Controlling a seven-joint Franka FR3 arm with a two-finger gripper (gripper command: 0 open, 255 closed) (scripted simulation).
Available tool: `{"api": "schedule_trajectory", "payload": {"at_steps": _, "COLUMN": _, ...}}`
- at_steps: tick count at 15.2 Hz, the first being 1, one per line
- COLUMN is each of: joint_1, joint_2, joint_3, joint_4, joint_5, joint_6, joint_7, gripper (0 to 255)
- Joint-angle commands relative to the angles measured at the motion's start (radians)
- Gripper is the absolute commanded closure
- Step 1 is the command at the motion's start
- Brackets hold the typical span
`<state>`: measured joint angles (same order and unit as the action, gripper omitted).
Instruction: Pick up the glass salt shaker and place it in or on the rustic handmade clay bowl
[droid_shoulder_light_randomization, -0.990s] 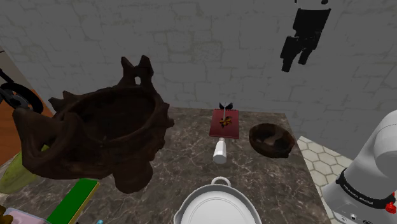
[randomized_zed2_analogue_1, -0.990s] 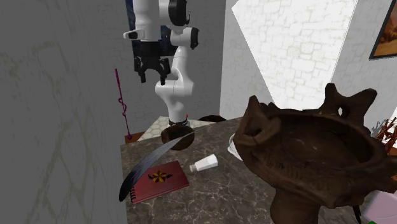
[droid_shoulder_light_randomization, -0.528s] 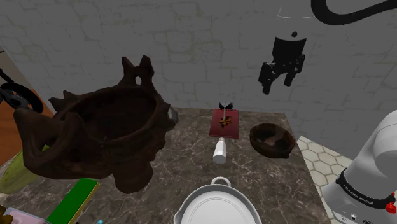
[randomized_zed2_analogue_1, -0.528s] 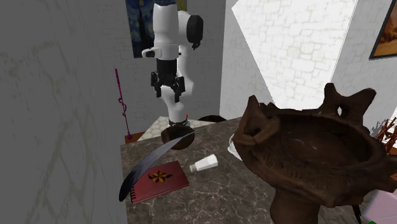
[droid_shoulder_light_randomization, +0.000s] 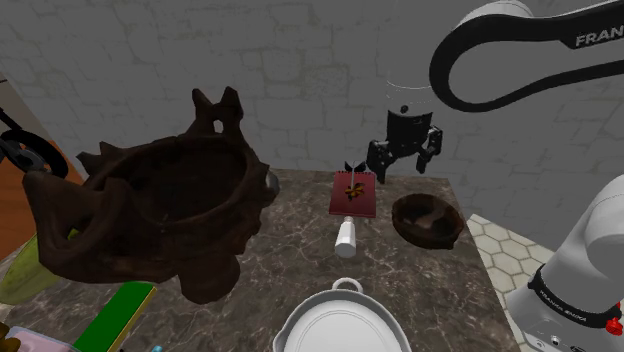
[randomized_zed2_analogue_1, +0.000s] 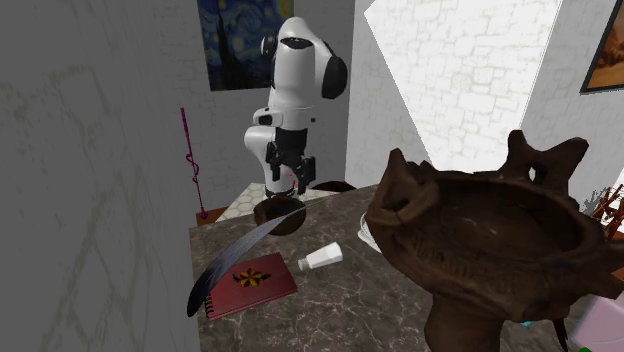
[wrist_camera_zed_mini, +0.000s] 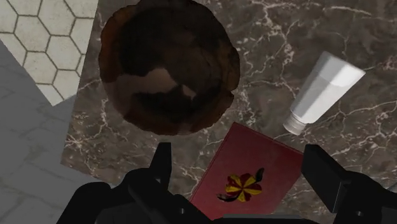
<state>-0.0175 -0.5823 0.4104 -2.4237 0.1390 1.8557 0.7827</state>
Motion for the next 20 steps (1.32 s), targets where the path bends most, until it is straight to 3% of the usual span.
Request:
{"api": "schedule_trajectory", "payload": {"at_steps": 1, "joint_1": -0.016, "joint_2": 0.062, "joint_3": 0.055, "joint_4": 0.006, "joint_5": 0.001, "joint_6": 0.051, "joint_7": 0.09, "gripper": 0}}
{"api": "schedule_trajectory", "payload": {"at_steps": 7, "joint_1": -0.081, "joint_2": 0.295, "joint_3": 0.215, "joint_4": 0.074, "joint_5": -0.067, "joint_6": 0.18, "joint_7": 0.378, "gripper": 0}}
{"api": "schedule_trajectory", "payload": {"at_steps": 12, "joint_1": -0.127, "joint_2": 0.549, "joint_3": 0.317, "joint_4": 0.177, "joint_5": -0.231, "joint_6": 0.251, "joint_7": 0.668, "gripper": 0}}
{"api": "schedule_trajectory", "payload": {"at_steps": 20, "joint_1": -0.124, "joint_2": 0.621, "joint_3": 0.309, "joint_4": 0.126, "joint_5": -0.297, "joint_6": 0.35, "joint_7": 0.721, "gripper": 0}}
